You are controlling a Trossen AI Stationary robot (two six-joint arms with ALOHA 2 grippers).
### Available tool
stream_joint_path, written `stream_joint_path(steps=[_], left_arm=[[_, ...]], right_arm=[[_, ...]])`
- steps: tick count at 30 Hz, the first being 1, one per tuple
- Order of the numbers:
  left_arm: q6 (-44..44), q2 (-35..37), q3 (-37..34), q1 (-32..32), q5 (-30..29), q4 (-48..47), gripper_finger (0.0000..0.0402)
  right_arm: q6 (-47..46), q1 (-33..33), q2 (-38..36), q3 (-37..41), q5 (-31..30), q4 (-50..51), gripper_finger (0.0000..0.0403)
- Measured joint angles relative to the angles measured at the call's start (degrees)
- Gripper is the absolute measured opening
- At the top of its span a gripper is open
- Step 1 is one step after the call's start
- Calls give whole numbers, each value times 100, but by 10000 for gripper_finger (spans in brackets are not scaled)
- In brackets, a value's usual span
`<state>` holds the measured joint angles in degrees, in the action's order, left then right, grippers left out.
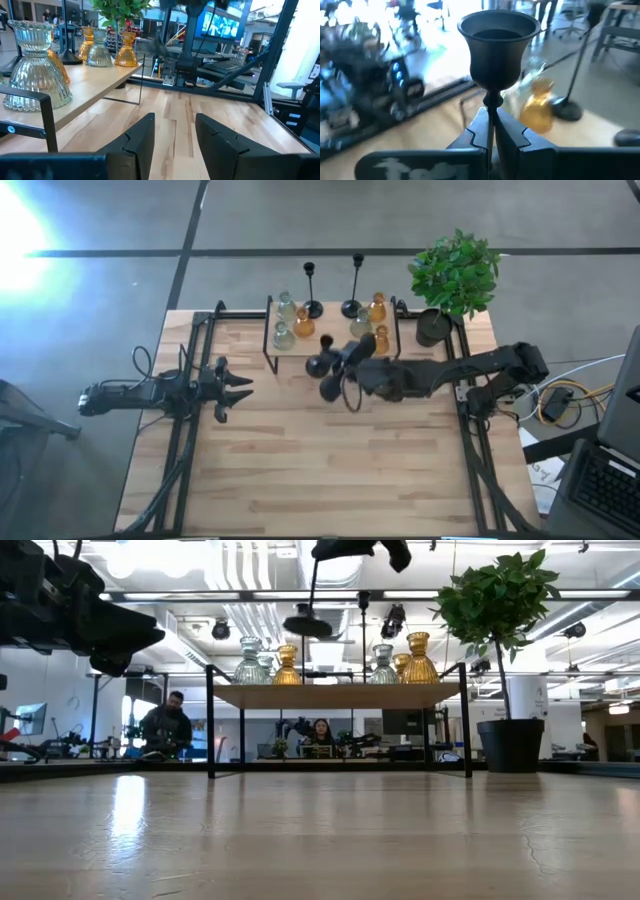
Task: Pick & Place candle stick holders
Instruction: Put the black candle holder on the shelf
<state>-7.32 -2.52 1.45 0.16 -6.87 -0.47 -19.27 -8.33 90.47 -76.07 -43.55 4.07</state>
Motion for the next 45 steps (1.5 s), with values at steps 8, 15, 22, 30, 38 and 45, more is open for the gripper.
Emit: stream_joint_path(steps=[8, 15, 22, 30, 38, 45], left_arm=[[1, -2, 1, -2, 1, 0, 147], [1, -2, 2, -2, 0, 0, 147], [1, -2, 2, -1, 0, 0, 147], [1, -2, 2, -2, 0, 0, 147], [0, -2, 2, -2, 0, -1, 147], [0, -2, 2, -2, 0, 0, 147]], right_arm=[[-23, 798, -53, -316, 438, 553, 8], [213, 1313, -35, -299, 670, 653, 8], [333, 1621, -34, -259, 839, 783, 8], [249, 1896, -32, 1, 1213, 731, 8], [148, 2053, -29, 196, 1362, 560, 8], [317, 2164, -29, 219, 1576, 381, 8]])
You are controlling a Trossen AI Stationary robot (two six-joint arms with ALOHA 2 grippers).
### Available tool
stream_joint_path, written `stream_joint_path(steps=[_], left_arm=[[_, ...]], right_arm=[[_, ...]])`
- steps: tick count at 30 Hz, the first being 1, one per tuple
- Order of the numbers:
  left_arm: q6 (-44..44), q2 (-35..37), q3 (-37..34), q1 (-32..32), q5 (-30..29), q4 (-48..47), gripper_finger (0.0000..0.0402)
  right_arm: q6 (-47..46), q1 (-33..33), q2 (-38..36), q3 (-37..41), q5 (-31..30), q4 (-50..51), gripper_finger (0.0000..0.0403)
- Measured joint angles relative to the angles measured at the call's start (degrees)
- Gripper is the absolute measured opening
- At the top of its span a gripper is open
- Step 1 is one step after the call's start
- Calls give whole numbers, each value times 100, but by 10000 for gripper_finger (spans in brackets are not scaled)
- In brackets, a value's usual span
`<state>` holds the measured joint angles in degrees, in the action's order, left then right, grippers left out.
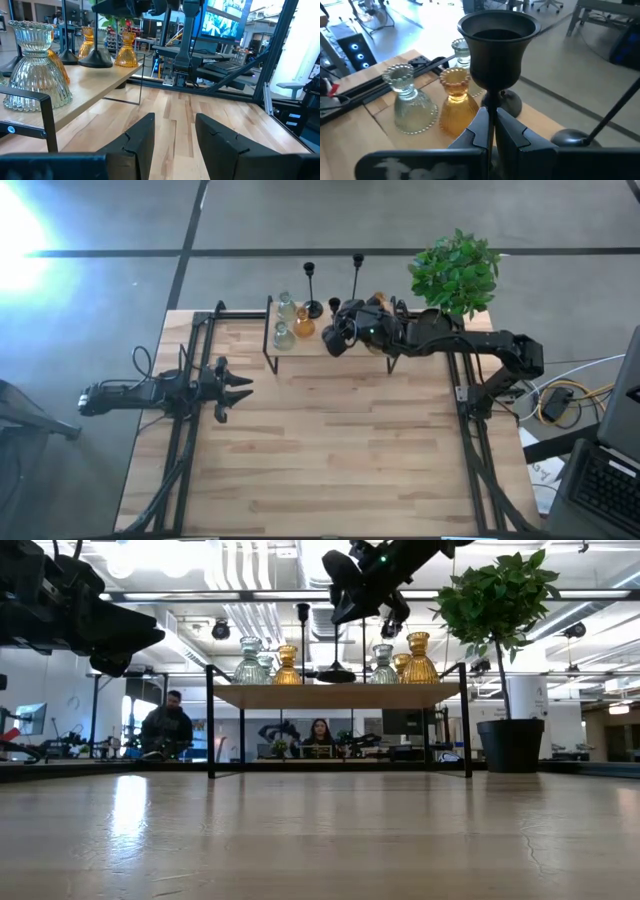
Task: Pick & Place candle stick holders
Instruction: Put the black candle holder on the shelf
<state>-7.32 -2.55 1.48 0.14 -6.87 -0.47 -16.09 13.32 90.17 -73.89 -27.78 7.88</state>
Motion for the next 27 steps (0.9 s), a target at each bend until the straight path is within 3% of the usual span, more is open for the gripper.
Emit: stream_joint_path(steps=[27], left_arm=[[0, -7, 0, 1, -2, 0, 147]], right_arm=[[260, 101, 223, 22, 124, -80, 8]])
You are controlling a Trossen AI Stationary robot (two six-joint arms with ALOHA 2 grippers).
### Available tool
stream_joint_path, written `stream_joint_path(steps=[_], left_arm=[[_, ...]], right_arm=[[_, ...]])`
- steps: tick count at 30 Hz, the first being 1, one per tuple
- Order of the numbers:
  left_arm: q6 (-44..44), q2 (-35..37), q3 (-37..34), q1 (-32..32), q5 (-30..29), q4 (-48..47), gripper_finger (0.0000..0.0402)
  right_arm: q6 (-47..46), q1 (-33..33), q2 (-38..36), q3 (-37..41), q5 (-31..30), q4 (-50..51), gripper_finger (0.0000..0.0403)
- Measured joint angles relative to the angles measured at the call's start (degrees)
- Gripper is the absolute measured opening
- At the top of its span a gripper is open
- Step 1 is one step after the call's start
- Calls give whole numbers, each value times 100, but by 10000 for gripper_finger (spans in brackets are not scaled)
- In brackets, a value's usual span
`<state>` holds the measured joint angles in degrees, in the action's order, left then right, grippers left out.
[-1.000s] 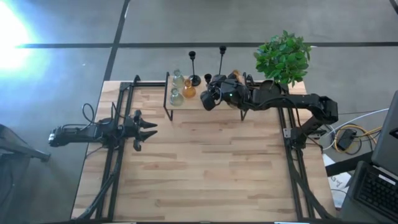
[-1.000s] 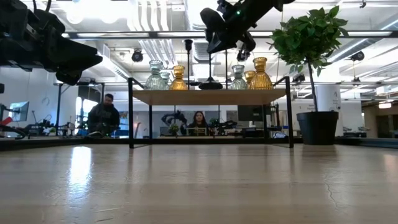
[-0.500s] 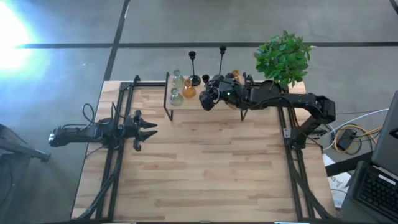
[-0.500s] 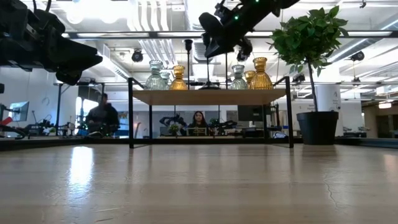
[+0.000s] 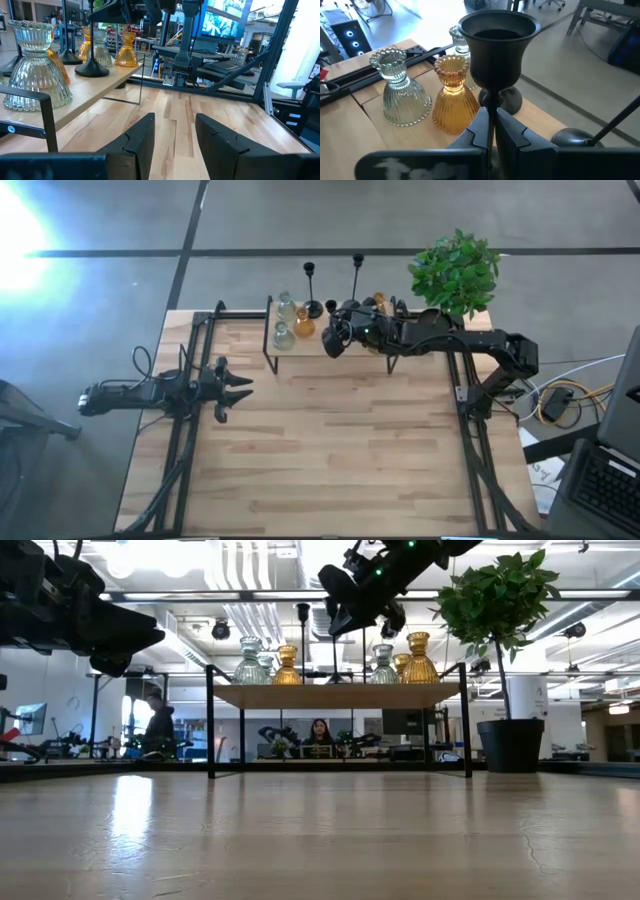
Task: Pick & Place candle stick holders
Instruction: Put the black candle holder on the shelf
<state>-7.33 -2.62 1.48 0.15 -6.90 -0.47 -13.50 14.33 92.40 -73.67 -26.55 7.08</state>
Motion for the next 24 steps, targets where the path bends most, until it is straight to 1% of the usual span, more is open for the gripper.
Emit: stream_joint_path(steps=[11, 19, 24], left_arm=[[1, -1, 0, 1, 0, 0, 147], [1, -1, 0, 1, 0, 0, 147], [1, 0, 0, 1, 1, 0, 147]], right_arm=[[-17, 63, 0, 0, 4, 4, 9], [-17, 76, -2, -2, 238, 6, 34], [-7, 76, -2, -2, 243, 8, 39]])
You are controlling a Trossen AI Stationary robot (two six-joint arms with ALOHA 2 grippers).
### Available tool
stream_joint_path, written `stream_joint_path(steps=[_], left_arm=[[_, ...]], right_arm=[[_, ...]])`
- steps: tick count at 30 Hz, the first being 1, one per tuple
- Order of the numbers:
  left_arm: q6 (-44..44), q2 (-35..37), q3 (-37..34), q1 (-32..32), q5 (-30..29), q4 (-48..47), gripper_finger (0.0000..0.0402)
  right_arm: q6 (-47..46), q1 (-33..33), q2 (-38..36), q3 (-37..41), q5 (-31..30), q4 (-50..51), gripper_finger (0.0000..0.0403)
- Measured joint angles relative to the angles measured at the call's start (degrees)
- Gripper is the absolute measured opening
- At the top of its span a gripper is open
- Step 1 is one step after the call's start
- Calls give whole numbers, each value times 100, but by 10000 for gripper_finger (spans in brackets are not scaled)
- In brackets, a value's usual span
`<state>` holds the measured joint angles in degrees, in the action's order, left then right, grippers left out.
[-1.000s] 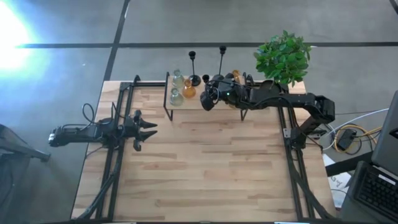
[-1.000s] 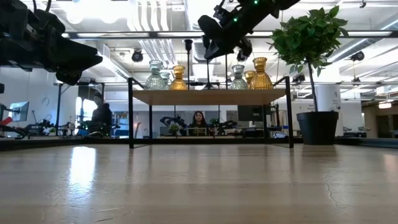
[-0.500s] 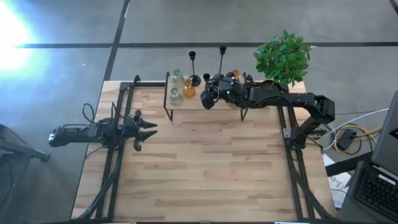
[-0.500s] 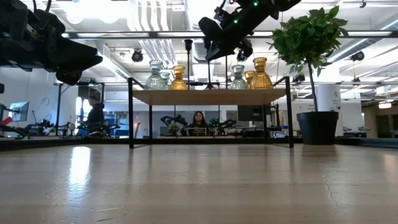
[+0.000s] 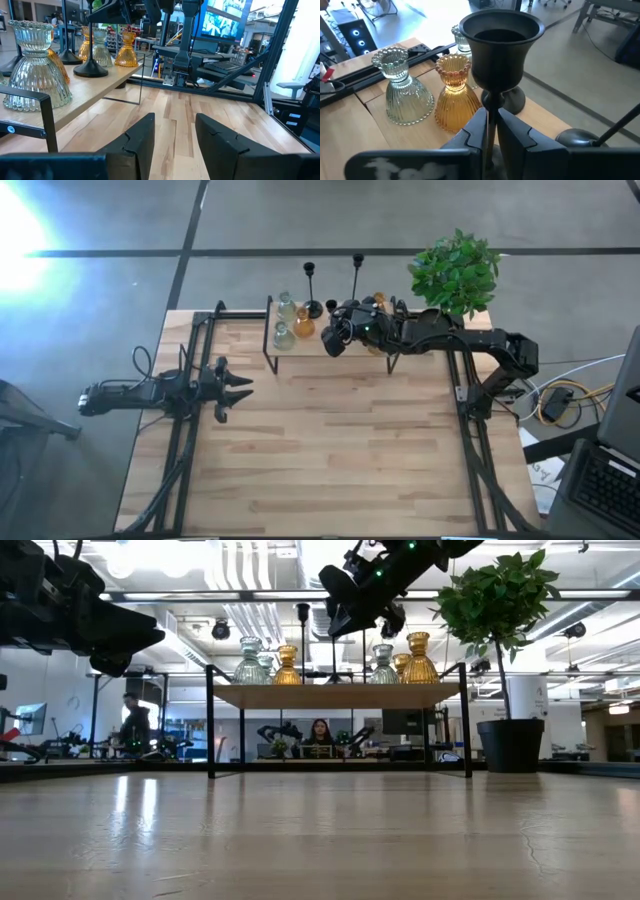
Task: Pick & Place candle stick holders
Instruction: Put the black candle holder on the shelf
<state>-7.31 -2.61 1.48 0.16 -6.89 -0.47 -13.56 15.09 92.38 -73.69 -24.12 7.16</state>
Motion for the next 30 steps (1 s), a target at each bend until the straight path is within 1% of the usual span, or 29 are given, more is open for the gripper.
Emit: stream_joint_path(steps=[21, 30], left_arm=[[0, -1, 0, -2, 2, 0, 147], [-2, 0, 0, -1, 2, 0, 147]], right_arm=[[59, 31, 0, 0, 21, 107, 41], [76, 103, -7, 0, 141, 109, 41]])
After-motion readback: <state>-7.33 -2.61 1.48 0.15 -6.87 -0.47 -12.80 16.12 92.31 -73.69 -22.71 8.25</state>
